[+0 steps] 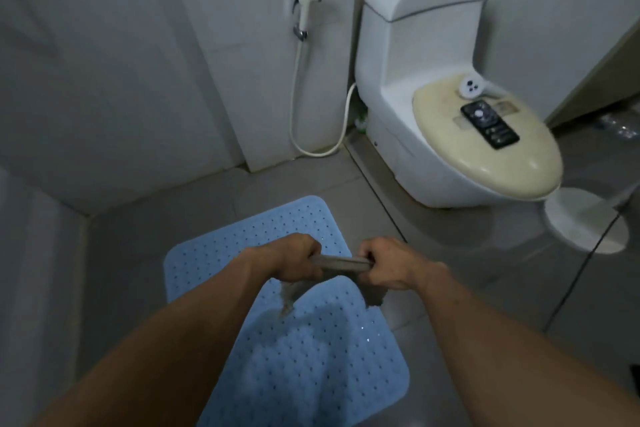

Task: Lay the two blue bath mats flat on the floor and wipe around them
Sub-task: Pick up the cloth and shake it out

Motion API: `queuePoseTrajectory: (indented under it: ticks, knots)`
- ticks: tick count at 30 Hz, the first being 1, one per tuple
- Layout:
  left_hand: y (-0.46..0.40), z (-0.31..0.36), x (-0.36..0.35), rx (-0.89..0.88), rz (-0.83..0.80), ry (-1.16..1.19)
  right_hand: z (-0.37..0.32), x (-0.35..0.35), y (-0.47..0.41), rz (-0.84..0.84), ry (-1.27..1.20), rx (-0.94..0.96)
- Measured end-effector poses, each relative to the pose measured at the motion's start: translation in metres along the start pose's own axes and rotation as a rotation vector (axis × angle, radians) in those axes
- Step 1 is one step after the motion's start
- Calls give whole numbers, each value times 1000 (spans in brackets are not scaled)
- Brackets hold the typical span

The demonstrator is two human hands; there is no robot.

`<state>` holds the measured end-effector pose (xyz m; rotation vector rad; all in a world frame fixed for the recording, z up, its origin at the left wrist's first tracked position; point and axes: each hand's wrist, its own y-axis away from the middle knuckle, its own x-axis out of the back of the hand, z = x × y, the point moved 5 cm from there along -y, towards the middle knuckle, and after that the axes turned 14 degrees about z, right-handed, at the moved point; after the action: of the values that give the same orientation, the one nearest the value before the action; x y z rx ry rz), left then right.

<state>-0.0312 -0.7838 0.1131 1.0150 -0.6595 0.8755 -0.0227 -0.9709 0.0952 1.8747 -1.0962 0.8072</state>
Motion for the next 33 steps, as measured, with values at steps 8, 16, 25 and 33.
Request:
queuePoseTrajectory:
  ticks: [8,16,25,33]
  knots:
    - [86,65,162,78,155,64,-76,181,36,28,13,54]
    - [168,68,245,178,288,131,-170,262,60,81,-21,159]
    - [271,19,315,251,452,90,-305,282,71,107,28,283]
    - [382,-43,370,368,718,56,-438,281,91,177,-106,504]
